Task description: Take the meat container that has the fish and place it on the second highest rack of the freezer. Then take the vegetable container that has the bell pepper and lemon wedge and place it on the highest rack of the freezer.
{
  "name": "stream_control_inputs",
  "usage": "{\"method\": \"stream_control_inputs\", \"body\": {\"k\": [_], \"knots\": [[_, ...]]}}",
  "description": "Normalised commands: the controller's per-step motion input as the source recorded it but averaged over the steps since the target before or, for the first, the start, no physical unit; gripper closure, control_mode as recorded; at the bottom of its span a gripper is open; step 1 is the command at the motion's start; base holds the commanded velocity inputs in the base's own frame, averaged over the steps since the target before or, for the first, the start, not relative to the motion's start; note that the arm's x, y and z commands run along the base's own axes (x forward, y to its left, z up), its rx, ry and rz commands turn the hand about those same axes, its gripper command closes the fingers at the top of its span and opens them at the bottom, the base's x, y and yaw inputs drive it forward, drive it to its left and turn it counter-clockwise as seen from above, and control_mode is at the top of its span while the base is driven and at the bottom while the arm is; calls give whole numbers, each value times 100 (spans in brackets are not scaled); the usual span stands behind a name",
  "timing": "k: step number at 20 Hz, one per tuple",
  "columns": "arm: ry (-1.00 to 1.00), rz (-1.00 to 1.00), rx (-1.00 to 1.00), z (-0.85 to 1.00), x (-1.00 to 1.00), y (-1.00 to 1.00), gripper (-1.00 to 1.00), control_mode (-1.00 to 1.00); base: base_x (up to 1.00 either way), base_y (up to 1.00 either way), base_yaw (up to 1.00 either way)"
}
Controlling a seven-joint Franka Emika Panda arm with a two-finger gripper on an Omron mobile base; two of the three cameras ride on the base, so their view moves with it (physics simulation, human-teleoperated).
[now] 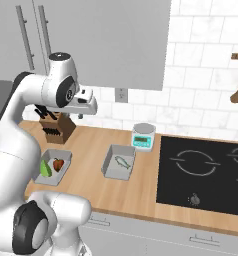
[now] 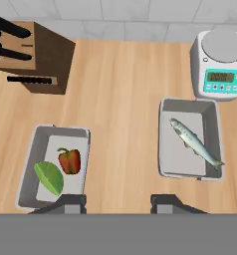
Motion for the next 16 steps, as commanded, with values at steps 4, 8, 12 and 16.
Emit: {"method": "stream_control_inputs", "body": {"k": [4,8,12,16], "knots": [[-7,-6,9,-2,-43,-38,-100,-100,0,0,0],[-2,-4,8,-12,-47,-38,-100,-100,0,0,0],[-4,-15,1,-35,-50,-11,-100,-100,0,0,0],[-5,-39,4,-49,-54,-10,-100,-100,0,0,0]]}}
